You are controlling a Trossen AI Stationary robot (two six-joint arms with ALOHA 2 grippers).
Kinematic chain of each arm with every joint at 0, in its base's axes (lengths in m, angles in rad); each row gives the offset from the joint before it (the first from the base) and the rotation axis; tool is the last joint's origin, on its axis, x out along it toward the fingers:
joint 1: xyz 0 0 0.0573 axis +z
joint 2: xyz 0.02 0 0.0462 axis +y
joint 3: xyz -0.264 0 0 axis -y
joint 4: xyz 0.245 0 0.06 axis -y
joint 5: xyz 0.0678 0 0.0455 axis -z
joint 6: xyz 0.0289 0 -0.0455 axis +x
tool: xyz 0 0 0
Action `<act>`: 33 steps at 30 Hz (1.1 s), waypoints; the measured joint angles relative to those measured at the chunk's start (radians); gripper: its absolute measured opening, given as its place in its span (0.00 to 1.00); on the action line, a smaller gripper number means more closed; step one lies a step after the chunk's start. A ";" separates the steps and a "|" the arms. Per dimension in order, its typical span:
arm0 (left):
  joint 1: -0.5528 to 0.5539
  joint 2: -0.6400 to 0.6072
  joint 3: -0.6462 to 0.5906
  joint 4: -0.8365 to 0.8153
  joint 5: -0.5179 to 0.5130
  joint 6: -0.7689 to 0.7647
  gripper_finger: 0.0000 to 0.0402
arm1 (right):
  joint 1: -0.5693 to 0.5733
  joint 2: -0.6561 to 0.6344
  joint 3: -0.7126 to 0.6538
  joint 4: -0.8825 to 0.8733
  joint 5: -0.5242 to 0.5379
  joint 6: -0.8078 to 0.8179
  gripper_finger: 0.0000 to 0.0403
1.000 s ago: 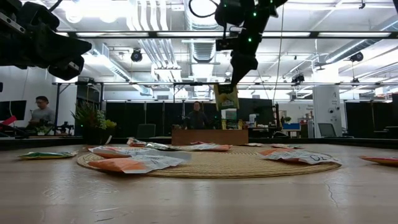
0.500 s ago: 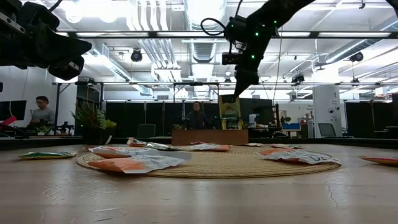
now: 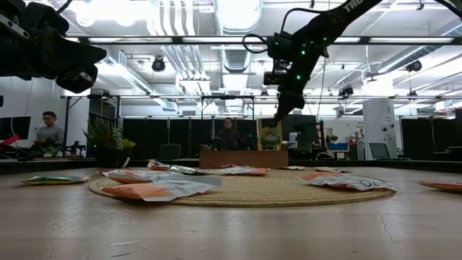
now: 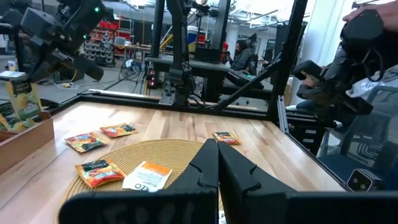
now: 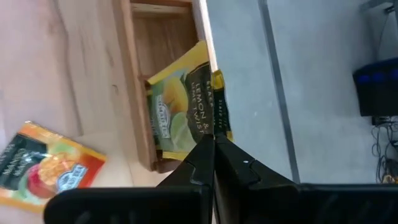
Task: Pick & Place Tea
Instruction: Put the bottom yellow tea bag into the right section of the wooden organizer
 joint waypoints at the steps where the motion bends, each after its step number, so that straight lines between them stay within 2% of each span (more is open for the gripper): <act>1: 0.000 0.000 0.000 0.000 0.000 0.000 0.00 | -0.002 0.000 -0.007 0.010 0.000 -0.002 0.02; 8: 0.000 0.000 0.000 0.000 0.000 0.000 0.00 | -0.012 0.002 -0.045 0.076 -0.012 -0.023 0.02; 29: 0.000 0.000 0.000 0.000 0.000 0.000 0.00 | -0.028 0.061 -0.051 0.111 -0.025 -0.022 0.02; 33: 0.000 0.000 0.000 0.000 0.000 0.000 0.00 | -0.035 0.061 -0.051 0.112 -0.001 -0.004 0.02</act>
